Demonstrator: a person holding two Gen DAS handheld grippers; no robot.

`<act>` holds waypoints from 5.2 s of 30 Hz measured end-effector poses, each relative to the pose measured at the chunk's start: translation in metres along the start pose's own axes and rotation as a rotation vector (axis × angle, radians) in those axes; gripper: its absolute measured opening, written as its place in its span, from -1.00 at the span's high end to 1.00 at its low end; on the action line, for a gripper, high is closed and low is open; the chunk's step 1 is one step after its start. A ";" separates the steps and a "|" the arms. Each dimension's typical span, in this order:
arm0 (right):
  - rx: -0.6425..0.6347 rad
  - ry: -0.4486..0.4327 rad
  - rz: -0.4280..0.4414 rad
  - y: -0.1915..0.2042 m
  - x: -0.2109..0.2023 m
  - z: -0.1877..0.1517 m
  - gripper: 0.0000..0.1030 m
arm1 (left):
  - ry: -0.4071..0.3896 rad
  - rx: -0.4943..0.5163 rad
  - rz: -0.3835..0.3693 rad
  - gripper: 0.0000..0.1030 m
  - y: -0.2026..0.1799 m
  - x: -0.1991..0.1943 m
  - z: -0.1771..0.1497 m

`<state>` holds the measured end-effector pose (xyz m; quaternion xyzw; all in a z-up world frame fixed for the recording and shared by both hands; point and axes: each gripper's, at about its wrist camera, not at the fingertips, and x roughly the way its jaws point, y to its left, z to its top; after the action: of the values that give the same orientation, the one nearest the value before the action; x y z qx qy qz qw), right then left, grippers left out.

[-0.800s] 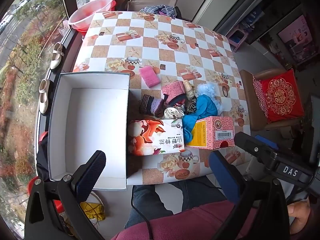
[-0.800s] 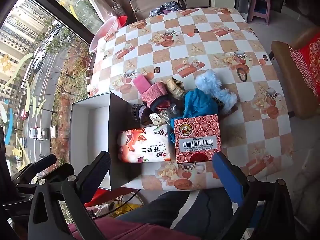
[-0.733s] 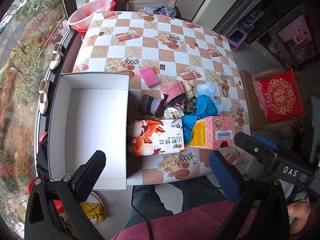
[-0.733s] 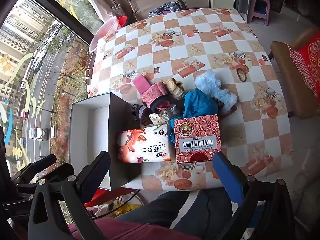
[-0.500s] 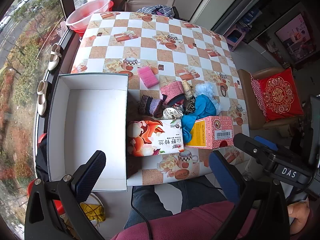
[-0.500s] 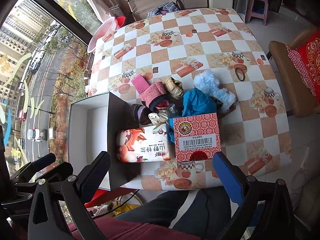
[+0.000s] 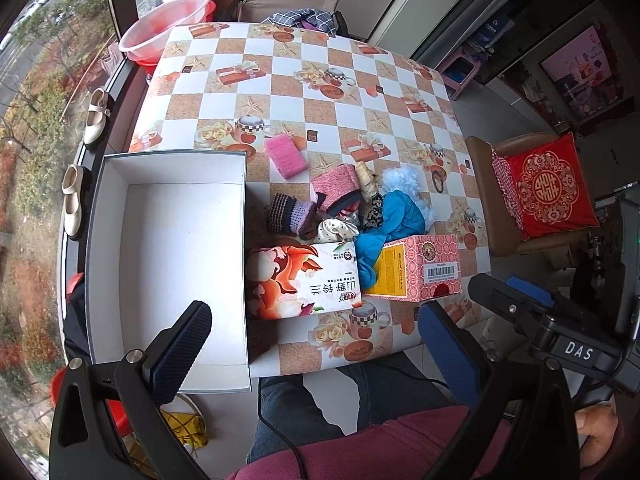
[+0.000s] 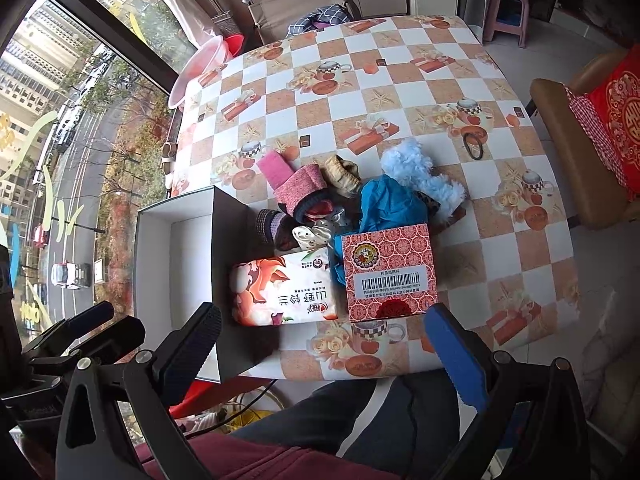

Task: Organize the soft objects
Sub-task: 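Move both tools toward the pile of soft items on the table, then grasp the pink sponge with the left tool while the right tool grasps the blue fluffy duster, then carry the pink sponge and blue duster over the open white box with both tools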

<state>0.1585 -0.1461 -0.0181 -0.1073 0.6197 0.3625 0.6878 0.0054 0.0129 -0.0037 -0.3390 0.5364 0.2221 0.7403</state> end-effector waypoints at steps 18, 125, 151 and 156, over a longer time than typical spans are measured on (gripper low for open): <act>0.152 0.064 -0.062 -0.115 0.023 0.068 -0.99 | 0.139 -0.013 0.094 -1.00 -0.020 0.089 0.102; -0.376 0.220 0.166 0.073 0.089 0.012 0.35 | 0.012 -0.038 0.228 -0.03 0.035 0.079 -0.038; -0.750 0.315 0.196 0.223 0.127 -0.040 0.35 | -0.032 -0.389 0.362 -0.04 0.153 0.055 -0.094; -0.768 0.317 0.194 0.233 0.134 -0.042 0.35 | -0.024 -0.401 0.367 -0.04 0.158 0.060 -0.094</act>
<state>-0.0257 0.0438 -0.0809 -0.3514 0.5449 0.6090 0.4569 -0.1447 0.0476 -0.1198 -0.3733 0.5252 0.4583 0.6122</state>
